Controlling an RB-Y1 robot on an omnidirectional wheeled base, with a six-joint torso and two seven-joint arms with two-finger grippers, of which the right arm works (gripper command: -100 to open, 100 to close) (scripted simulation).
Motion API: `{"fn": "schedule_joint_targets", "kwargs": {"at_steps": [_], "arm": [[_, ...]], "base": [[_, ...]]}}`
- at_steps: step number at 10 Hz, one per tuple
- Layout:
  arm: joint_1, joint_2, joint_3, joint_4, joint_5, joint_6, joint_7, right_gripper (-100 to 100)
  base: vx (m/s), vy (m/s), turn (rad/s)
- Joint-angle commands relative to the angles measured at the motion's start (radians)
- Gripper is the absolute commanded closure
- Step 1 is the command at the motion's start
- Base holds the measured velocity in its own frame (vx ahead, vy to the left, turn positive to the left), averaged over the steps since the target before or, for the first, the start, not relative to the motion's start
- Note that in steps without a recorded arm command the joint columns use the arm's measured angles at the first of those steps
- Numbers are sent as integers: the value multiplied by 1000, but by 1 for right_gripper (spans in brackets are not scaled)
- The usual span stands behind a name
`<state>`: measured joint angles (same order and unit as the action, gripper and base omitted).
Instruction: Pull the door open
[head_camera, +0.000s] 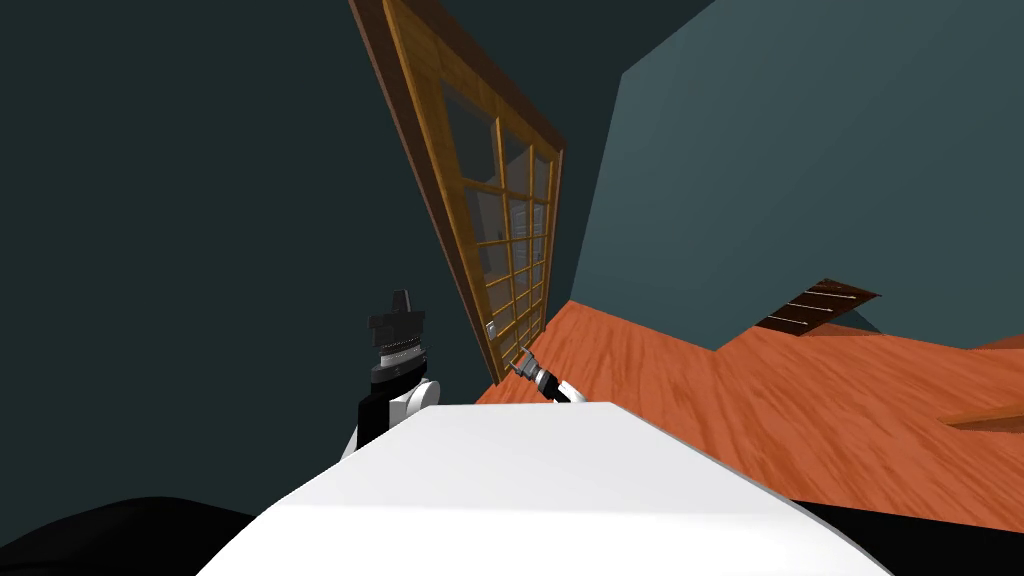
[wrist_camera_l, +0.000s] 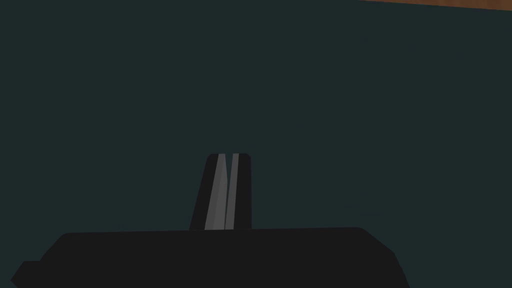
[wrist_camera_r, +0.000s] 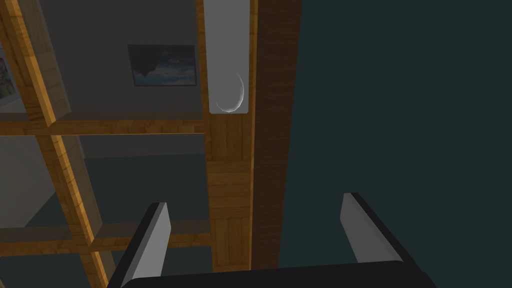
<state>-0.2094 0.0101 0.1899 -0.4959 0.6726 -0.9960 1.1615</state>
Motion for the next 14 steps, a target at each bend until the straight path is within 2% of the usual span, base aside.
{"fn": "schedule_joint_targets", "kwargs": {"at_steps": [1,2,3,4,5,6,7,8,9,11,12,14], "arm": [[23,-11,-3,-47,7,19,-15,-100],[23,-11,-3,-47,7,19,-15,-100],[24,-20,-35,-51,6,23,-10,-100],[24,-24,-51,-53,5,25,-8,-100],[25,-32,-87,-58,4,29,-3,-100],[26,-36,-106,-60,3,32,0,-100],[26,-36,-106,-60,3,32,0,-100],[27,-43,-144,-65,2,37,5,-100],[27,-43,-144,-46,2,37,5,-100],[27,-43,-144,-65,2,37,5,-100],[28,-49,-186,-70,1,42,11,-100],[29,-54,-229,-75,-1,48,17,-100]], "base": [[-78,-35,128],[-23,-7,-10],[-55,11,292],[-83,-1,281],[-108,-2,314],[-110,7,285],[-70,1,39],[-61,10,231],[-49,9,138],[-10,4,-2],[-21,26,313],[-38,35,260]]}}
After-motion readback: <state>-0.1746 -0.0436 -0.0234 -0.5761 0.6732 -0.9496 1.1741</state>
